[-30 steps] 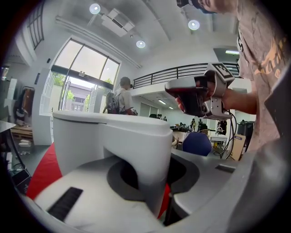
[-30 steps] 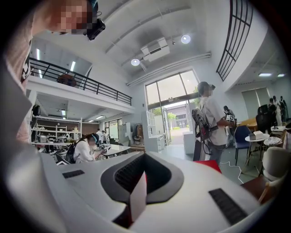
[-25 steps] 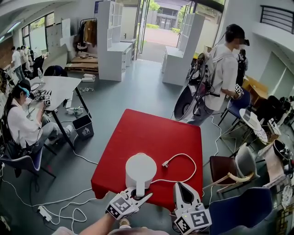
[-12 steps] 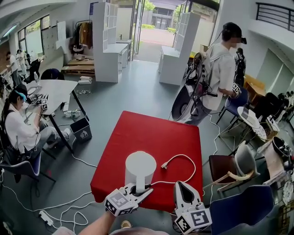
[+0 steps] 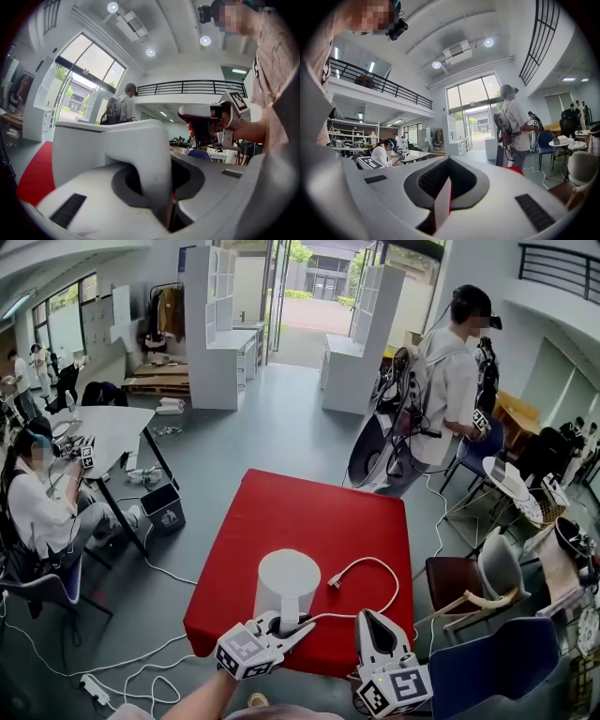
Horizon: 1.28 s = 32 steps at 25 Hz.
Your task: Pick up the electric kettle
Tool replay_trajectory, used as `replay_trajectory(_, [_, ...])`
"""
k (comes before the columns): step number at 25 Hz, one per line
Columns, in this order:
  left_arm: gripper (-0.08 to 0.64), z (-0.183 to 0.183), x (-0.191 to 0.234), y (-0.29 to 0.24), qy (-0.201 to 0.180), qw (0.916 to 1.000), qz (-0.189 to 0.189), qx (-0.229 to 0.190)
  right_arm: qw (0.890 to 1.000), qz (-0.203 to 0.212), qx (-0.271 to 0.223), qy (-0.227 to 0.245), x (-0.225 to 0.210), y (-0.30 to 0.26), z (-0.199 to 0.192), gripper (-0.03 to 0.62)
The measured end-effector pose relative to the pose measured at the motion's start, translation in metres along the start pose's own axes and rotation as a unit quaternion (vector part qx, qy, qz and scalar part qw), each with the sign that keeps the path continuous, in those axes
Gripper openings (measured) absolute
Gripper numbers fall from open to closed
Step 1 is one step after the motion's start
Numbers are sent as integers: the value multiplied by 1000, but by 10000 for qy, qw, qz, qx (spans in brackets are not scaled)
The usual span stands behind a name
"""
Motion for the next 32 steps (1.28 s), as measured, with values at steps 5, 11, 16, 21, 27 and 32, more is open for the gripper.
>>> replay_trajectory(5, [64,5,3,1,-8,10000,54,-24,10000,-2,5,2,1,-1,-1,18])
replay_trajectory(11, [60,31,2,16,-36,9997,15,-224,10000,-10,23,-8,9,-4,-1,18])
replay_trajectory(16, [60,73,-13,26,-198,9986,-5,-497,10000,27,-1,-52,12,-5,-2,18])
replay_trajectory(21, [55,111,-31,32,-454,9966,19,-682,9999,115,-72,-68,14,-6,-1,18])
replay_trajectory(27, [54,123,-47,41,-314,9959,112,-836,9995,246,-170,-75,15,4,5,18])
replay_trajectory(32, [54,120,-68,49,-184,9948,339,-947,9988,438,-195,-77,13,17,11,18])
Point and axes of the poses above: the fingertips, and each gripper's own axes: y backward along the fingers, x to its left, z out of its top, the point moved 8 cm from there along y, backward along the fingers, and after that the axes turned 11 degrees about y, right-handed, at the moved point
